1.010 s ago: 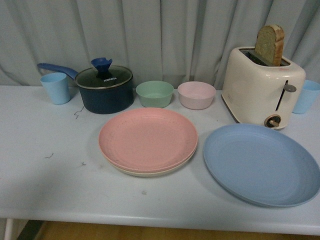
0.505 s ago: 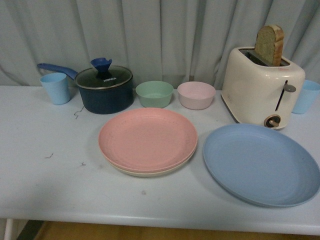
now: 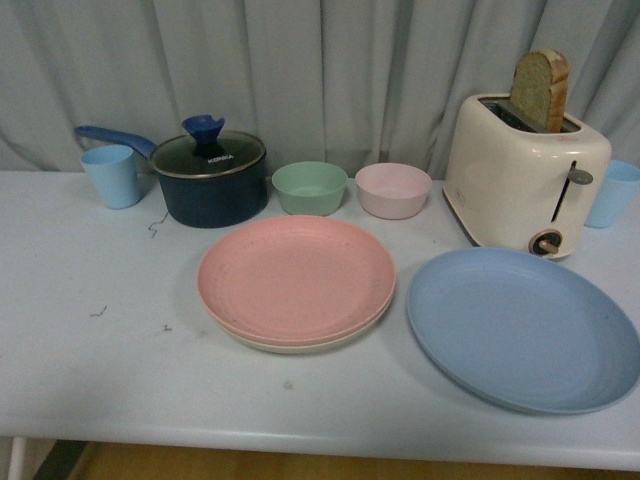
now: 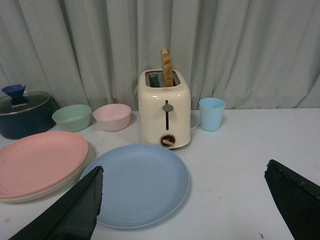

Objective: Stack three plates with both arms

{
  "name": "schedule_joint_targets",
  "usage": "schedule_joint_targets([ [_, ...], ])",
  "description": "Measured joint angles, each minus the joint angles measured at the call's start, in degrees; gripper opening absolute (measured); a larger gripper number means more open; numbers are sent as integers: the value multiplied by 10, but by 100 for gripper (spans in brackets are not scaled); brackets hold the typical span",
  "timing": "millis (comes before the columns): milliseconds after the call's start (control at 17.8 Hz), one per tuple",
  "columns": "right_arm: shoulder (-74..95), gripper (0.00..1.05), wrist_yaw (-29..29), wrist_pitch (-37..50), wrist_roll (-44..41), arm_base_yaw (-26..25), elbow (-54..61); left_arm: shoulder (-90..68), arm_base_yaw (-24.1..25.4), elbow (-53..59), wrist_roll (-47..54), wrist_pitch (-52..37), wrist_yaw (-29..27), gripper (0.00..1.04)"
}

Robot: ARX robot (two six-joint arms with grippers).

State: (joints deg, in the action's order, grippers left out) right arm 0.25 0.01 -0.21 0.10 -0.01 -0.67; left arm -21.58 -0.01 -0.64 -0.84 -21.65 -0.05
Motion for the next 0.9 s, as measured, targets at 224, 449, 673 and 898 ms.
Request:
schedule_joint_targets([
  [224, 0, 98, 0, 0, 0, 0, 0, 23, 0, 0, 0, 25, 0, 2],
  [449, 0, 98, 0, 0, 0, 0, 0, 82, 0, 0, 0, 82, 0, 2],
  [673, 0, 98, 0, 0, 0, 0, 0, 122, 0, 0, 0, 125, 0, 2],
  [898, 0, 98, 0, 0, 0, 0, 0, 211, 0, 0, 0, 222, 0, 2],
])
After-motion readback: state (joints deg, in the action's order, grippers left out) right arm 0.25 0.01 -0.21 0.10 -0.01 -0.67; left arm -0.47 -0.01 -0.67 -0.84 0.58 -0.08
